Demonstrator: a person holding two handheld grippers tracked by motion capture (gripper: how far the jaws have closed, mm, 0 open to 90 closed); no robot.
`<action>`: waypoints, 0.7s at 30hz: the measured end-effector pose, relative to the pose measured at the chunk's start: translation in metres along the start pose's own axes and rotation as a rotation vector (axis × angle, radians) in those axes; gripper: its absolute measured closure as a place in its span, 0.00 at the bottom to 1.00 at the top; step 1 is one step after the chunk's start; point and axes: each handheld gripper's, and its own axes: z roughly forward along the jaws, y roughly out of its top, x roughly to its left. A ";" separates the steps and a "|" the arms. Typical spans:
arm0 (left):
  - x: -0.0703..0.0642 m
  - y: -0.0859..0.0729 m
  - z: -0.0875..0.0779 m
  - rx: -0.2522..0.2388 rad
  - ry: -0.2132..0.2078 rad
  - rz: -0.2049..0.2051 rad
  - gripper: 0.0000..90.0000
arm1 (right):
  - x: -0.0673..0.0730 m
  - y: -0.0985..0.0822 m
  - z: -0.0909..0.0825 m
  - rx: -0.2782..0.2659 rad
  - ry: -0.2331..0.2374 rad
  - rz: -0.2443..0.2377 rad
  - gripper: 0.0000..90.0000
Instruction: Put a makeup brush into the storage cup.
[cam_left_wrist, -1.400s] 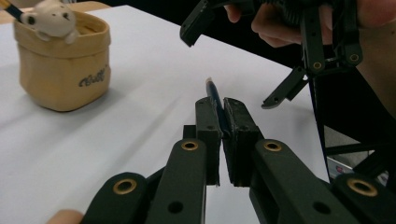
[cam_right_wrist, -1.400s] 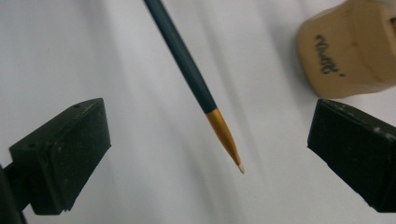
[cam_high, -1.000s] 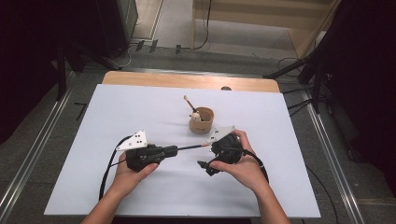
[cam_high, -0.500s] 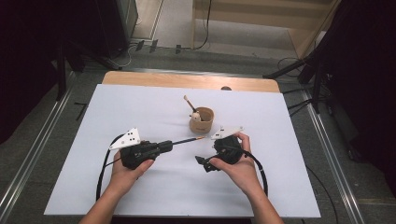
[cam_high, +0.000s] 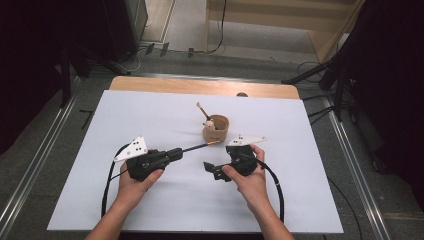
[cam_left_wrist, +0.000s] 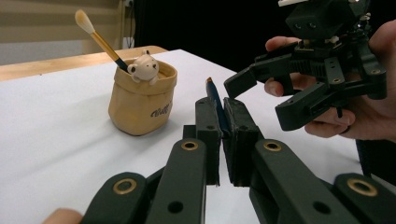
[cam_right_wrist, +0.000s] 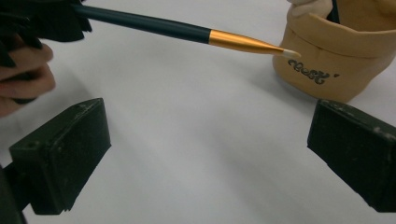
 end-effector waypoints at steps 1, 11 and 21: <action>0.000 0.000 0.000 -0.003 0.004 0.000 0.96 | 0.000 0.000 0.000 -0.013 0.007 0.012 0.00; -0.004 -0.001 0.001 -0.048 0.027 -0.015 0.96 | 0.005 0.002 -0.003 -0.108 0.085 0.164 0.00; -0.010 -0.005 0.005 -0.112 0.017 0.001 0.96 | 0.004 0.002 -0.007 -0.179 0.122 0.285 0.00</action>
